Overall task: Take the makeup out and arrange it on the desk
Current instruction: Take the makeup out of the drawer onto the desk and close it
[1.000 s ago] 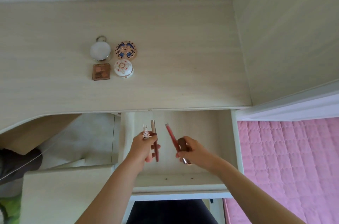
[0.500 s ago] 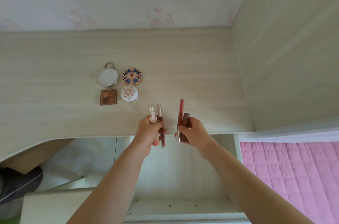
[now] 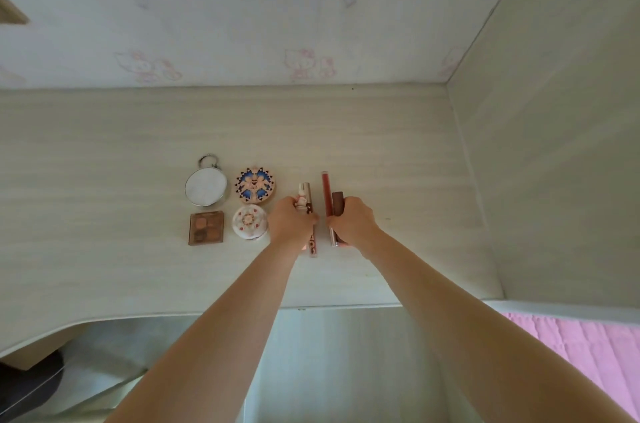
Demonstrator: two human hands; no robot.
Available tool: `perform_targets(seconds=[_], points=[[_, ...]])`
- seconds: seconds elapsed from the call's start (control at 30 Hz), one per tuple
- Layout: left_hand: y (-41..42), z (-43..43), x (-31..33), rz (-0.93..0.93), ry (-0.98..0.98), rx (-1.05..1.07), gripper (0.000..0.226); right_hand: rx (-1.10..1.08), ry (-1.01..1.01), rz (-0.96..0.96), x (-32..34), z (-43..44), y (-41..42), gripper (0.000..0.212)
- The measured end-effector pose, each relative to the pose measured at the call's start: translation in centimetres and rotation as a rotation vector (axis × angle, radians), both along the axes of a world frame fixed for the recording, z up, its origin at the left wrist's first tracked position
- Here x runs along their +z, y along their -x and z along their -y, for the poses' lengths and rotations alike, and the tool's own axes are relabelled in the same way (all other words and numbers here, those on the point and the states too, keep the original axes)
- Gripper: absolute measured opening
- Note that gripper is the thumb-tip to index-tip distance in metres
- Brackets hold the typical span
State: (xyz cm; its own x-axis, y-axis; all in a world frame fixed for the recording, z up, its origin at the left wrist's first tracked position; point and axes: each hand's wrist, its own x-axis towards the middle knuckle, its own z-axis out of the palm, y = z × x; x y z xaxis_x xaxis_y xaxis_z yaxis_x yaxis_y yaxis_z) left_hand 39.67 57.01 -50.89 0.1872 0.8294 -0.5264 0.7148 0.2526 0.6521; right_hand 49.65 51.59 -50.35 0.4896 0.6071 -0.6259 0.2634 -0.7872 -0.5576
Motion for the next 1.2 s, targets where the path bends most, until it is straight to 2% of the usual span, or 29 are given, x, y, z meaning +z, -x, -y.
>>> perform_targets(seconds=[0.27, 0.5, 0.63, 0.8, 1.03, 1.2], points=[[-0.5, -1.2, 0.0, -0.062, -0.048, -0.031, 0.023, 0.047, 0.039, 0.101, -0.9, -1.4, 0.3, 0.015], [-0.1, -1.2, -0.1, -0.027, -0.046, 0.018, 0.031, 0.064, 0.0, 0.125, -0.8, -0.9, 0.1, 0.013], [0.3, -1.0, -0.2, -0.017, -0.079, 0.015, 0.022, 0.018, -0.014, 0.136, -0.7, -0.6, -0.2, 0.017], [0.4, -0.7, -0.5, -0.032, -0.146, 0.006, 0.016, -0.016, -0.052, 0.14, -0.4, -0.4, 0.2, 0.011], [0.4, -0.4, -0.3, -0.044, -0.169, -0.024, 0.011, 0.005, -0.059, 0.172, 0.1, 0.0, 0.4, 0.027], [0.7, 0.6, -0.1, -0.04, -0.232, -0.051, 0.022, 0.06, -0.101, 0.198, 0.4, 0.7, 0.4, 0.022]])
